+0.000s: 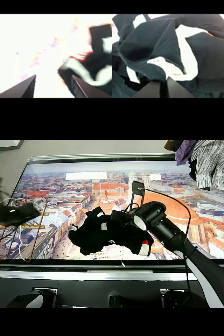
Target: Fold the clothes and pants, and hang the long-sleeved shirts on hangers.
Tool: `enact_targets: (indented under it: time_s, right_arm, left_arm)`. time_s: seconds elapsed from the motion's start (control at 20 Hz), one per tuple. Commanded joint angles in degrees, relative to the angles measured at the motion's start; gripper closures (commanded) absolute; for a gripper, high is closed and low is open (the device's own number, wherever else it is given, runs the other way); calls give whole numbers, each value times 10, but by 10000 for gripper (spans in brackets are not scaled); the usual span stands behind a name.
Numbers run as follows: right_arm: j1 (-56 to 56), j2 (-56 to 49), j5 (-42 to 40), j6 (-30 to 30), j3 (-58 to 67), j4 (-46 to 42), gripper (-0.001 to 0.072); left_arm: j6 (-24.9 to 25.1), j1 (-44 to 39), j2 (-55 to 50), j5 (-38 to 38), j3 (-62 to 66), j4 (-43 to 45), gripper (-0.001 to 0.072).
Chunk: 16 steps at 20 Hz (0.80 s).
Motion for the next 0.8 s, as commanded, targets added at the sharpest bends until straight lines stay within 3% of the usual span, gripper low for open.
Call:
enact_targets:
  time_s: [0.0, 0.1, 0.2, 0.3, 0.5, 0.75]
  right_arm:
    - [0, 0, 1, -17, 0, 0, 667]
    - [0, 0, 1, -35, 0, -1, 667]
    - [0, 0, 9, -45, 0, -1, 667]
    - [0, 0, 16, -50, 0, -3, 667]
    - [0, 0, 15, -62, 0, -3, 667]
    - [0, -1, 13, -75, 0, -18, 666]
  left_arm:
    - [156, 132, 30, -87, -7, -2, 195]
    - [194, 155, 28, -95, -7, 11, 194]
    - [158, 165, 27, -85, -18, 58, 190]
    - [162, 199, 27, -75, -42, 53, 96]
    - [240, 297, 28, -39, -119, 20, 96]
    - [396, 338, 26, 58, -243, -35, 100]
